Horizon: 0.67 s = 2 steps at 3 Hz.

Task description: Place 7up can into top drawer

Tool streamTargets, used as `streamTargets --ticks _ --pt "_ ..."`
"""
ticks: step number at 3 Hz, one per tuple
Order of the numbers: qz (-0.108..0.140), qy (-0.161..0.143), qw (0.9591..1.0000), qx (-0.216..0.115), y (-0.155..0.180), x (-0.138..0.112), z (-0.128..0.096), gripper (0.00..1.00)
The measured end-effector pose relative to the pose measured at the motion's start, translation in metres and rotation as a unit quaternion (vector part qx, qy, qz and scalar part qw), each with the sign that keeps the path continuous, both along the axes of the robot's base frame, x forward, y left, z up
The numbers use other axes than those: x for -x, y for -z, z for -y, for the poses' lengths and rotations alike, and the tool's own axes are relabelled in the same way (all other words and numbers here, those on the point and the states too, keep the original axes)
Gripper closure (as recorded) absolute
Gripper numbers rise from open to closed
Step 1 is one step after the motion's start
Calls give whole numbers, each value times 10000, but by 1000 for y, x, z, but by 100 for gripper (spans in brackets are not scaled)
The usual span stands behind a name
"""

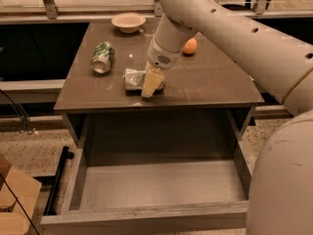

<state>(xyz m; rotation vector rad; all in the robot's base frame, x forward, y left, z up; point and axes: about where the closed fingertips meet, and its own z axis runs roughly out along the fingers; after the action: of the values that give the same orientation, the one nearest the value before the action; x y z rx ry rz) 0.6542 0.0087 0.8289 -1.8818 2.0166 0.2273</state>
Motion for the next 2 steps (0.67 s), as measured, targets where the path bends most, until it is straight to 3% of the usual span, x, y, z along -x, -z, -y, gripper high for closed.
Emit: streamTargets --ticks 2 --pt "523 110 9986 2 -48 46 29 100"
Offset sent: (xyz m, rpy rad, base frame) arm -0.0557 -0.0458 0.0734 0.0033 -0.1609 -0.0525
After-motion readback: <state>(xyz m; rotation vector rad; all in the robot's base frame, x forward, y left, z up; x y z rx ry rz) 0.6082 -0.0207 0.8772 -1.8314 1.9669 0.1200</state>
